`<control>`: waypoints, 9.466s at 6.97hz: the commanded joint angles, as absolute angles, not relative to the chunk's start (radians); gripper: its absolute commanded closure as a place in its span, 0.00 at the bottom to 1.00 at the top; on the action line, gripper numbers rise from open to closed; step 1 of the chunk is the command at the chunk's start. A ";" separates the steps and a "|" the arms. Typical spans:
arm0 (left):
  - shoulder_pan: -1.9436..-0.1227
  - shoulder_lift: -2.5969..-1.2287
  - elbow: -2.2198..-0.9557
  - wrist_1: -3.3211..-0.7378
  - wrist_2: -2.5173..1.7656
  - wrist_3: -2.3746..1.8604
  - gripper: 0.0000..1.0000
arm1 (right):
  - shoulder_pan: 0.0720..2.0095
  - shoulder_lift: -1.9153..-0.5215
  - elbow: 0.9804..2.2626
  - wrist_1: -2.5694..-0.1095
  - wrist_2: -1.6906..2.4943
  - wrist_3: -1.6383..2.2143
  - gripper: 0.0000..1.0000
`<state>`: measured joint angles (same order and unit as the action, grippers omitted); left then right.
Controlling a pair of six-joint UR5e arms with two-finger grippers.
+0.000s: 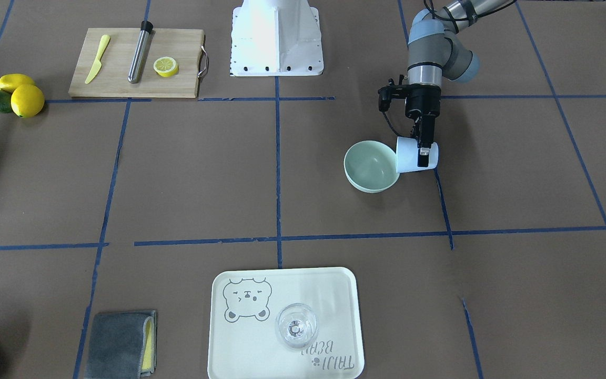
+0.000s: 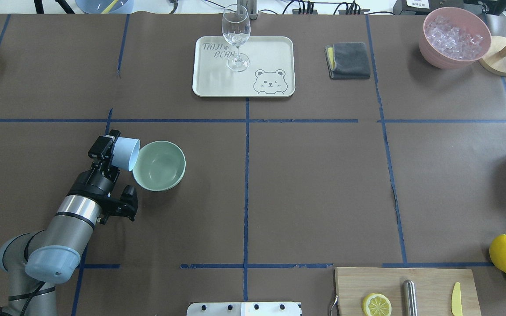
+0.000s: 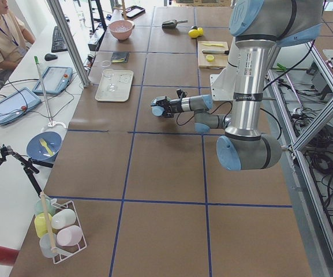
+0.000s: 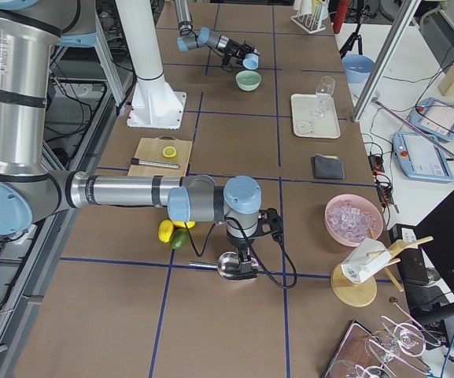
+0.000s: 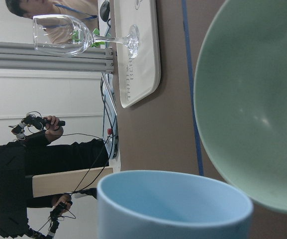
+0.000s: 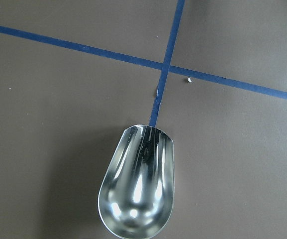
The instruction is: Pour ice into bowl
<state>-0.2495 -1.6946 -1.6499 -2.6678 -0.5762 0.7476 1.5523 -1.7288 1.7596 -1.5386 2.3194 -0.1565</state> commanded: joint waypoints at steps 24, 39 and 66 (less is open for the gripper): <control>-0.186 -1.594 -1.695 -3.323 -0.737 -0.531 1.00 | 1.552 -1.729 1.759 -1.539 2.319 -0.156 0.00; -0.319 -1.387 -1.405 -3.206 -0.678 -1.172 1.00 | 1.552 -1.730 1.761 -1.539 2.319 -0.158 0.00; -0.357 -1.302 -1.460 -3.422 -0.780 -0.834 0.00 | 1.552 -1.730 1.758 -1.539 2.318 -0.158 0.00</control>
